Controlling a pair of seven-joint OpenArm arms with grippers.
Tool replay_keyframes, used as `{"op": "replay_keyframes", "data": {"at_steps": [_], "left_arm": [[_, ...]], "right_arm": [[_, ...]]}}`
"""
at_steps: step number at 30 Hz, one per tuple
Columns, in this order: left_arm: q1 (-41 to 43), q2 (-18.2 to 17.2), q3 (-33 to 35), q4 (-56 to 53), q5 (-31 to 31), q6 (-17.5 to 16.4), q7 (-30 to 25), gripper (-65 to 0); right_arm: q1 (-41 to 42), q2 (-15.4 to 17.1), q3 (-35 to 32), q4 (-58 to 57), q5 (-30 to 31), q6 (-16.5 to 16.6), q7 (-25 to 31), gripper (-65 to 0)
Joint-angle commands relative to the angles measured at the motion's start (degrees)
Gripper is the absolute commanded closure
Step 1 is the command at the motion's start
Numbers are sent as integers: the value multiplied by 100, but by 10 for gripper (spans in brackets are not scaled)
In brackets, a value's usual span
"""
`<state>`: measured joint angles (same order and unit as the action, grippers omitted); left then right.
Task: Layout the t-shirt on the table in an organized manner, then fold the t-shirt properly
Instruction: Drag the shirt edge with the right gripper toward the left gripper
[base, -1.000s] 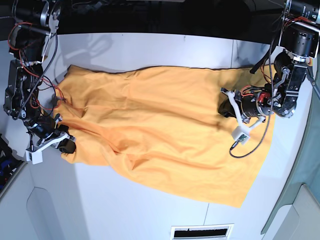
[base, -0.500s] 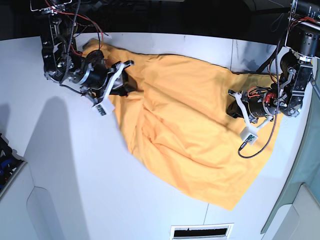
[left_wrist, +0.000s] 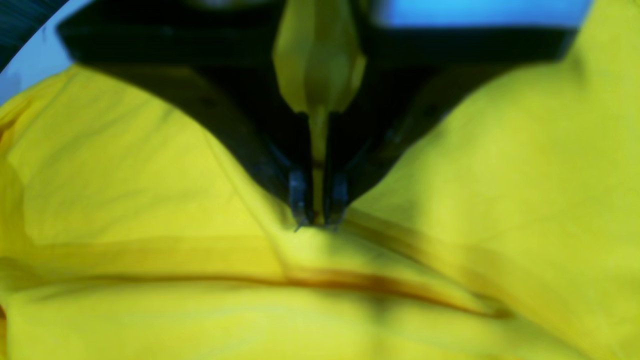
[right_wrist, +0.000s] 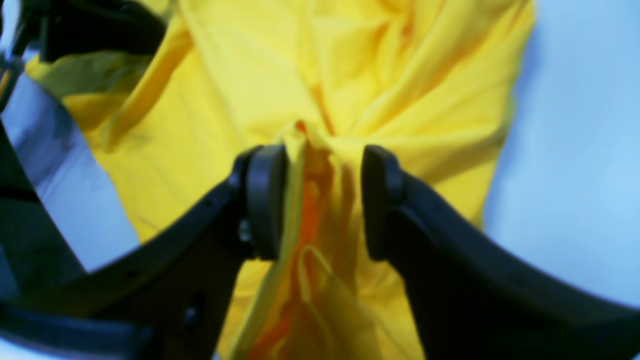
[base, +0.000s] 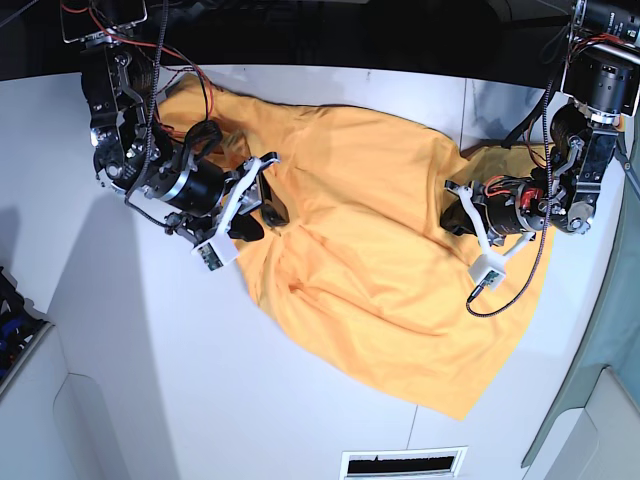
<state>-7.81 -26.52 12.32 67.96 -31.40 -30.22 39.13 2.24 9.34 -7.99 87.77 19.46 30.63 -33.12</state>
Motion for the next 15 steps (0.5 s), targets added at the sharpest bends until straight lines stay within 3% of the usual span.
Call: {"op": "replay_keyframes", "data": {"at_steps": [1, 5, 6, 13, 15], "left_arm": [[-70, -63, -22, 52, -7, -2, 31, -54], [-70, -63, -22, 52, -9, -2, 33, -54], [-68, -63, -22, 52, -9, -2, 33, -54], [-57, -61, -22, 52, -11, -2, 28, -54], [-57, -61, -22, 52, -11, -2, 26, -54]], "right_arm": [[142, -20, 55, 118, 28, -11, 96, -246], [315, -166, 522, 116, -212, -776, 114, -246], [334, -203, 695, 116, -254, -835, 109, -246], [339, -205, 1261, 111, -120, -817, -24, -246], [339, -208, 1228, 111, 61, -592, -109, -246]]}}
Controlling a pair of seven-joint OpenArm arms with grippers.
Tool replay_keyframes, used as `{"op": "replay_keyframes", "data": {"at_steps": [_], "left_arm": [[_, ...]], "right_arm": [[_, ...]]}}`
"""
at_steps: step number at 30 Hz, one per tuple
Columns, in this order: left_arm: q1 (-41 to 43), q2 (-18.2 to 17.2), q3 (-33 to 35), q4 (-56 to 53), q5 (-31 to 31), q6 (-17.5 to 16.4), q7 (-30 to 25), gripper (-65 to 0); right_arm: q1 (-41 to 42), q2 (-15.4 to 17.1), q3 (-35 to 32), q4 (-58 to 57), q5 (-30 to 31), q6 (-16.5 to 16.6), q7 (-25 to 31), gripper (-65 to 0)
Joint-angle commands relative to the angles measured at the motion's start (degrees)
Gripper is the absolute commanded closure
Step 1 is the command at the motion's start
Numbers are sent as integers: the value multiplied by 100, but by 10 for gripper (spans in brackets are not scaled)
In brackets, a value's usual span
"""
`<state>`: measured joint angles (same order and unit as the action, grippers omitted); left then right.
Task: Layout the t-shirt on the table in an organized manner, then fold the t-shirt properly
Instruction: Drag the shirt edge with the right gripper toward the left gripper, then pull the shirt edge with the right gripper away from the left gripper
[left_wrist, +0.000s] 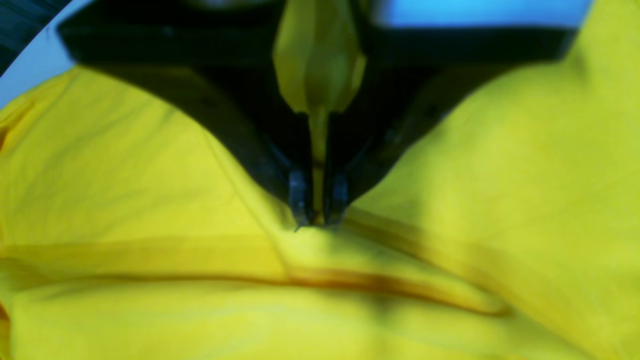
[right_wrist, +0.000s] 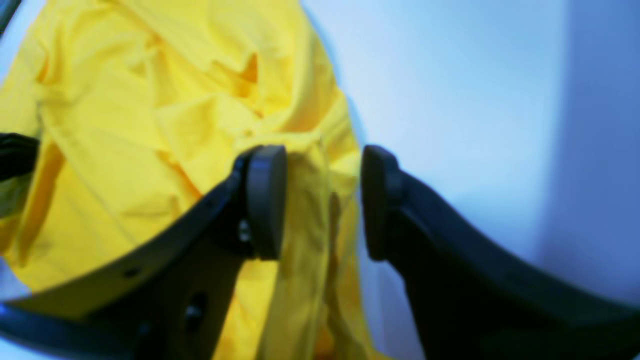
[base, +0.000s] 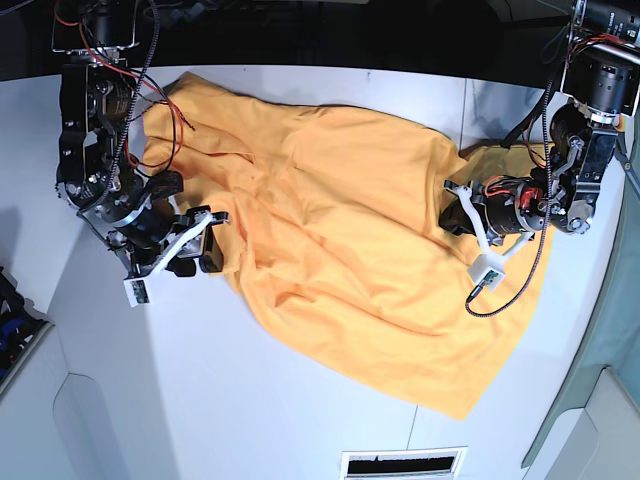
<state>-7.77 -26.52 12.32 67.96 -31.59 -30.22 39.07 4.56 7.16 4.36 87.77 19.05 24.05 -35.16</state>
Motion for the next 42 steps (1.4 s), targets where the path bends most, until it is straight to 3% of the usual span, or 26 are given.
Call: {"op": "replay_keyframes", "data": {"at_steps": [1, 6, 12, 16, 20, 28, 31, 36, 42], "left_arm": [[-63, -59, -22, 52, 9, -2, 15, -54], [-61, -63, -22, 52, 11, -2, -26, -54], [-61, -63, -22, 50, 13, -2, -22, -54], [-61, -63, -22, 52, 15, 0, -20, -54], [-46, -63, -22, 50, 20, -2, -17, -54], [17, -61, -22, 50, 11, -2, -37, -54], [17, -61, -22, 50, 11, -2, -118, -54], [17, -61, -22, 50, 13, -2, -155, -54], [50, -59, -22, 50, 13, -2, -155, -66]], "right_arm": [[98, 11, -55, 111, 243, 170, 55, -246], [44, -26, -688, 111, 584, 570, -13, -246], [52, -516, -1335, 160, 577, 577, -61, -246], [136, -883, -1060, 289, 404, 573, 109, -246], [354, -1021, -529, 289, 387, 544, 105, -246], [527, -844, 739, -20, -369, -332, 107, -246], [525, -586, 909, -586, -363, -140, 131, -246], [507, -236, 905, -1644, 146, 610, 151, -246], [472, -271, 887, -2245, 501, 863, 155, -240]]}}
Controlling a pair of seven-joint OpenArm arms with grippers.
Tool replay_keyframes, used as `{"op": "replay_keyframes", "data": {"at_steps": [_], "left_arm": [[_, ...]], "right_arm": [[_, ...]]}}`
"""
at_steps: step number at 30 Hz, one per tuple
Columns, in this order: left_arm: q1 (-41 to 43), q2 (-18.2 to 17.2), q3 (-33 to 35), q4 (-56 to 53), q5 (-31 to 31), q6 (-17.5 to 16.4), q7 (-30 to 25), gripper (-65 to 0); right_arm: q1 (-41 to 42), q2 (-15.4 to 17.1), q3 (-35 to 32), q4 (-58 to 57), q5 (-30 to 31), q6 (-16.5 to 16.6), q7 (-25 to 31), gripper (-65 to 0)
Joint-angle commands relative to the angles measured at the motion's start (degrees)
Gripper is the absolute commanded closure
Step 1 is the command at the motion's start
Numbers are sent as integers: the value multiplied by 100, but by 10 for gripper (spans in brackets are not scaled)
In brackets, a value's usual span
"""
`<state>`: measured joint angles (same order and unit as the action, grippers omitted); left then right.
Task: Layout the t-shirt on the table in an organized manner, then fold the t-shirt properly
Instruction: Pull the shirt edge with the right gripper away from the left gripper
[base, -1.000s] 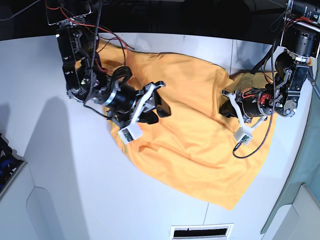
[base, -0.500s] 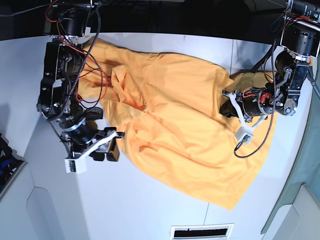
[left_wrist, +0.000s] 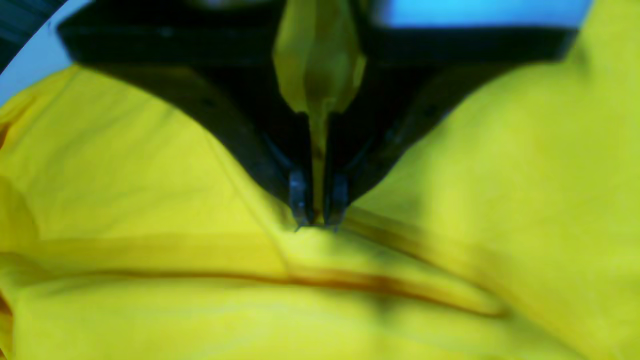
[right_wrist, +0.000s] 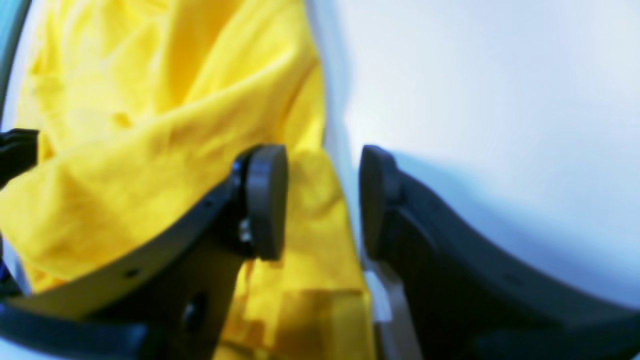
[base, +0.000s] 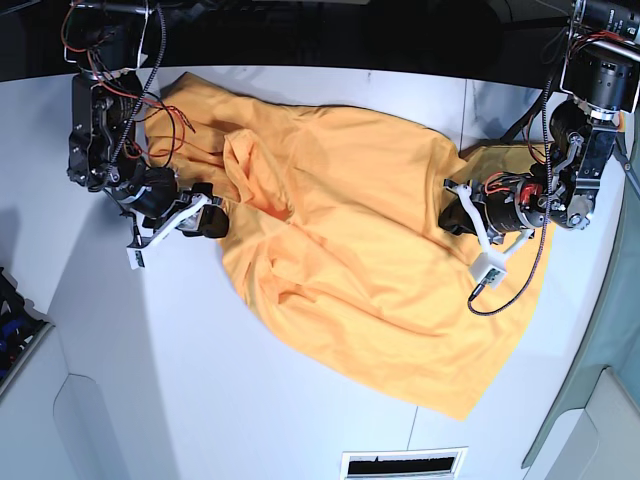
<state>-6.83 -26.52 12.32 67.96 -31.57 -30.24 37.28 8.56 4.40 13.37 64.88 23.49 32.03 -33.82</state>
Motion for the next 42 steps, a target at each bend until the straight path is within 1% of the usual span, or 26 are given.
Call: {"op": "replay_keyframes", "data": {"at_steps": [1, 3, 5, 6, 11, 15, 19, 21, 24, 30, 33, 36, 39, 42], "left_arm": [[-33, -59, -22, 50, 11, 0, 24, -73], [-4, -61, -22, 50, 13, 0, 24, -105], [37, -59, -22, 48, 15, 0, 24, -128], [63, -61, -22, 44, 20, 0, 24, -128], [199, -61, -22, -142, 179, 0, 24, -128], [293, -13, -22, -424, 236, 0, 24, -128], [319, 90, -22, -767, 479, -22, 22, -128], [317, 116, -22, -907, 560, -20, 20, -128], [317, 92, -22, -1001, 704, -17, 17, -128], [319, 44, -22, -1012, 772, 0, 59, -128], [319, -2, -22, -1058, 922, 136, 68, -128], [319, -70, -22, -1139, 1005, 142, 68, -128], [321, -153, -22, -1200, 1005, 153, 68, -128], [319, -232, -22, -1248, 1003, 153, 68, -128]], "right_arm": [[39, -4, -37, 46, 70, 72, 44, -216], [13, -9, -96, 46, 101, 72, 44, -131], [17, -15, -114, 46, 103, 74, 42, -23], [31, -13, -111, 48, 118, 74, 44, 0], [31, 22, -70, 472, 118, 70, 66, 0], [31, 37, 74, 1314, 92, 57, 63, 0], [63, 72, 162, 2210, -72, 50, 55, 0], [116, 164, 162, 2415, -212, 24, 46, 0], [260, 352, 162, 2420, -389, 2, 39, 0], [409, 750, 162, 2420, -400, -72, 37, 0], [420, 920, 162, 2420, -424, -76, 61, 0], [466, 1102, 162, 2420, -520, -96, 72, 0], [560, 1276, 164, 2415, -763, -269, 92, 0], [636, 1421, 164, 2413, -809, -431, 94, 0]]}}
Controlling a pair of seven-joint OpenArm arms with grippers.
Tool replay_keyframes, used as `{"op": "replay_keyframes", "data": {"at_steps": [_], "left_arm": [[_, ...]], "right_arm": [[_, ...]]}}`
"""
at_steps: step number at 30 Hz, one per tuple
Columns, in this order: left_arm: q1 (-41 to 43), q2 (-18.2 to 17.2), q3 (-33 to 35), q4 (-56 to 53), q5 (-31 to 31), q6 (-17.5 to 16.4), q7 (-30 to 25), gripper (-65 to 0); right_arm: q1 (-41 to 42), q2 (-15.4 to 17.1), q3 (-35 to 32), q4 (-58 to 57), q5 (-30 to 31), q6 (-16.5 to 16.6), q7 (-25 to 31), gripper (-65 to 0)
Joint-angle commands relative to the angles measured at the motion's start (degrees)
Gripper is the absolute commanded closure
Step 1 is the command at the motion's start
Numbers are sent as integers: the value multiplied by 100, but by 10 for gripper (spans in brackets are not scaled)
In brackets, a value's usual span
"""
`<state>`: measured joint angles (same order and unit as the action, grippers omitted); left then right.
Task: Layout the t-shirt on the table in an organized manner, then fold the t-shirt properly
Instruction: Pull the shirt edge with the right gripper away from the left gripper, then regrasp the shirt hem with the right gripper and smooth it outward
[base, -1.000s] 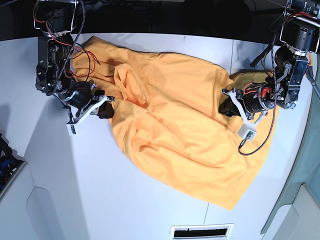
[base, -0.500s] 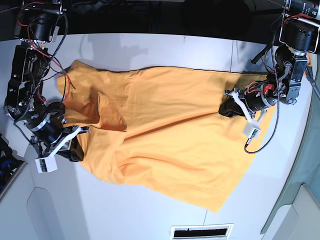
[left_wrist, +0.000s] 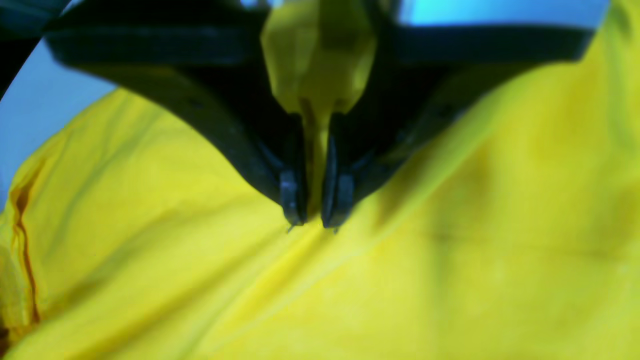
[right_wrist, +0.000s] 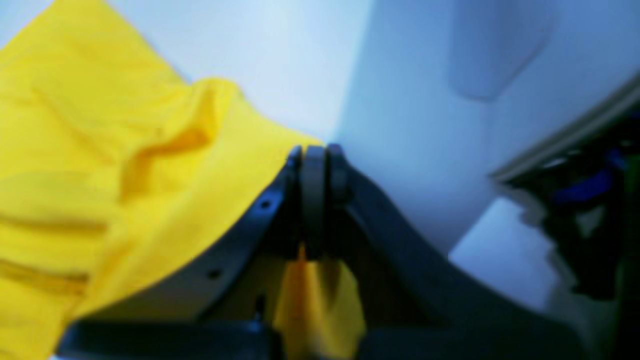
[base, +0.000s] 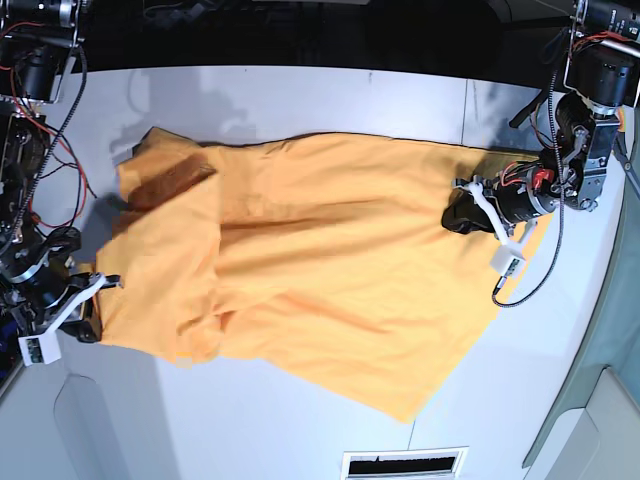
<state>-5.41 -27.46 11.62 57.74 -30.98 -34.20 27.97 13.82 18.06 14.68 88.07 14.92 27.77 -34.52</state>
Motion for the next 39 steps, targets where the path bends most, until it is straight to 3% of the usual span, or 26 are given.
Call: {"op": "replay_keyframes", "data": {"at_steps": [1, 4, 6, 10, 13, 19, 21, 24, 29, 34, 39], "left_arm": [[177, -162, 48, -227, 944, 549, 999, -128], [175, -205, 48, -227, 944, 546, 999, -128], [175, -212, 48, -227, 944, 546, 999, -128], [175, -208, 48, -227, 942, 546, 997, -128], [175, -208, 48, -227, 940, 546, 997, -128], [125, -225, 48, -168, 732, 518, 1001, -128], [111, -278, 48, -28, 505, 385, 1001, -128], [116, -424, 48, 271, 46, 177, 1091, -128], [116, -813, 48, 874, -660, 103, 1176, -128], [116, -1001, 48, 1241, -1139, -284, 1416, -128], [146, -981, 48, 1246, -1211, -315, 1447, -128]], "right_arm": [[109, 87, 31, 94, 50, -17, 164, -61], [79, 90, 31, 81, 63, -109, 146, -293], [22, 81, 31, 76, 111, -249, 122, -357], [-195, 48, 31, 76, 389, -474, 2, -358], [-409, -105, 31, 76, 780, -481, -409, -357], [-946, -721, 31, 114, 2074, 369, -944, -356], [-1123, -966, 31, 203, 2347, 426, -960, -355], [-1440, -1335, 31, 501, 2417, 463, -1069, -293], [-1755, -1731, -92, 721, 2199, 463, -1156, -12], [-1746, -1668, -149, 662, 1252, 437, -879, 0], [-1749, -1303, -70, 664, 1429, 393, -881, 0]]}}
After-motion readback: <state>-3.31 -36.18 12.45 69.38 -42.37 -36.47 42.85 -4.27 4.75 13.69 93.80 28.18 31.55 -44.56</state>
